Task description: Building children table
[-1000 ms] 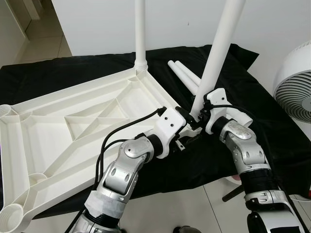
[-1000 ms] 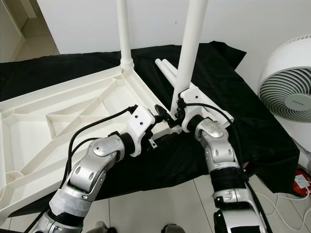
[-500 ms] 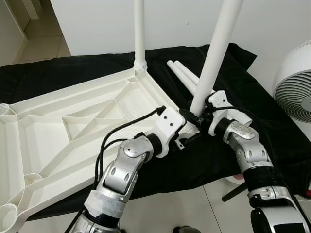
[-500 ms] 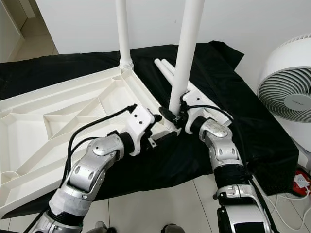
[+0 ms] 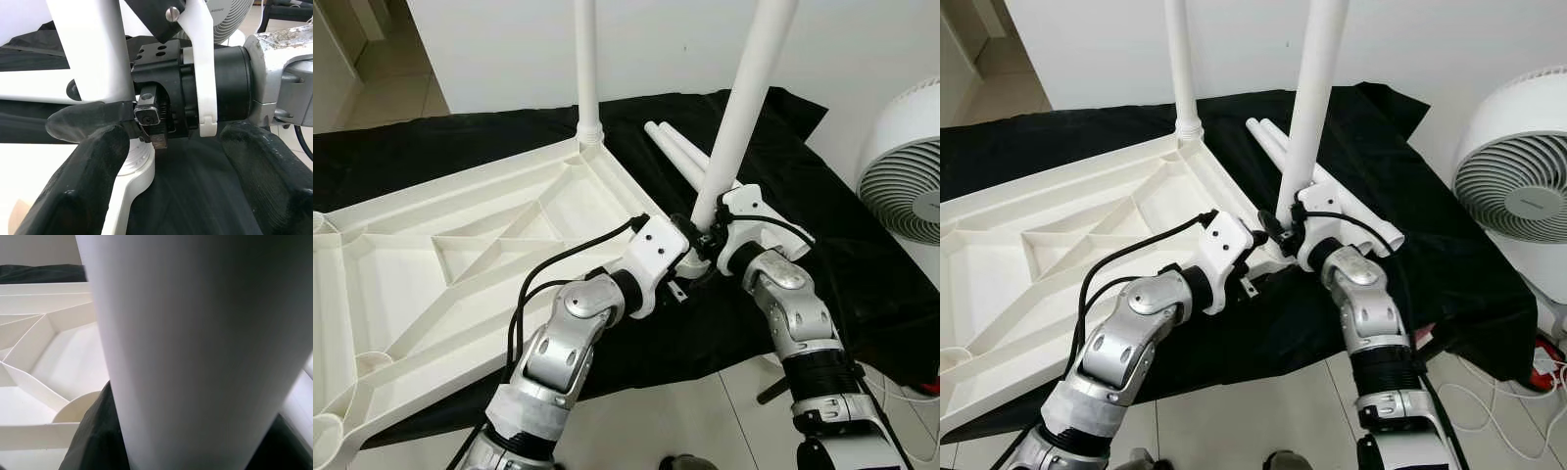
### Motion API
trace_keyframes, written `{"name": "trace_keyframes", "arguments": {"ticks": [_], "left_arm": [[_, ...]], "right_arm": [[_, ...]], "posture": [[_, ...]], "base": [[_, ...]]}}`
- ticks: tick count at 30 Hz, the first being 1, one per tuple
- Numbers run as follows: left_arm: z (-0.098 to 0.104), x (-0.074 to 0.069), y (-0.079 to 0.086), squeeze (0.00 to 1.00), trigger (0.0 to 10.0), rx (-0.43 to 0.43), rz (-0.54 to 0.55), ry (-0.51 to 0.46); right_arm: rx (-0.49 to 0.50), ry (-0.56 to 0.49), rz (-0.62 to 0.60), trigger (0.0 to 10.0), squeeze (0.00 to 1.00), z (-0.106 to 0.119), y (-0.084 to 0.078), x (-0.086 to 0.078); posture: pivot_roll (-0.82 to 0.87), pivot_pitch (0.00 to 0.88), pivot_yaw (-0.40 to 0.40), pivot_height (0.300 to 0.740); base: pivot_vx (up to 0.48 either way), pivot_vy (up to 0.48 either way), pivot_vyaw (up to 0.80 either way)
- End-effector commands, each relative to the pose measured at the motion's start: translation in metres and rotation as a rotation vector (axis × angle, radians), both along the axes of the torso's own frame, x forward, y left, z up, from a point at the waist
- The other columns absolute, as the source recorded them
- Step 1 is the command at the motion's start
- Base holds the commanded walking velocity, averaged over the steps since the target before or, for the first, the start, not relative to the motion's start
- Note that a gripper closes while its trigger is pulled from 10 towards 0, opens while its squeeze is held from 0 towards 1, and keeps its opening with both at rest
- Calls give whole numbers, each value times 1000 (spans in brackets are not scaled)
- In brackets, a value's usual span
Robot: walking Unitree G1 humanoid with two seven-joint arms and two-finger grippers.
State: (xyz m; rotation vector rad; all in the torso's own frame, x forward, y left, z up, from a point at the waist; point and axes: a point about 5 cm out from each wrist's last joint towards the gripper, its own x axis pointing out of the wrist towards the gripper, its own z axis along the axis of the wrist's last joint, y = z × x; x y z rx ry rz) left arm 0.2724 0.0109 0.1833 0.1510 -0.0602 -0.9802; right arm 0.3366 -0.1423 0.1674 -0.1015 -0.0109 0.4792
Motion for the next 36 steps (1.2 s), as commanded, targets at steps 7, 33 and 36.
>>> {"name": "trace_keyframes", "arguments": {"ticks": [7, 33, 36], "left_arm": [[-4, 2, 2, 0, 10000, -9, 104, 9], [-4, 2, 0, 0, 10000, -12, 103, 6], [-3, 4, 1, 0, 10000, -12, 108, 4]], "right_arm": [[86, 36, -304, 0, 0, -8, 7, -13], [223, -16, -359, 10000, 1000, 4, 18, -26], [129, -37, -202, 10000, 0, 7, 18, -22]], "posture": [[-118, 76, 18, 740], [-120, 68, 10, 740], [-116, 69, 20, 740]], "base": [[0, 0, 0], [0, 0, 0], [0, 0, 0]]}}
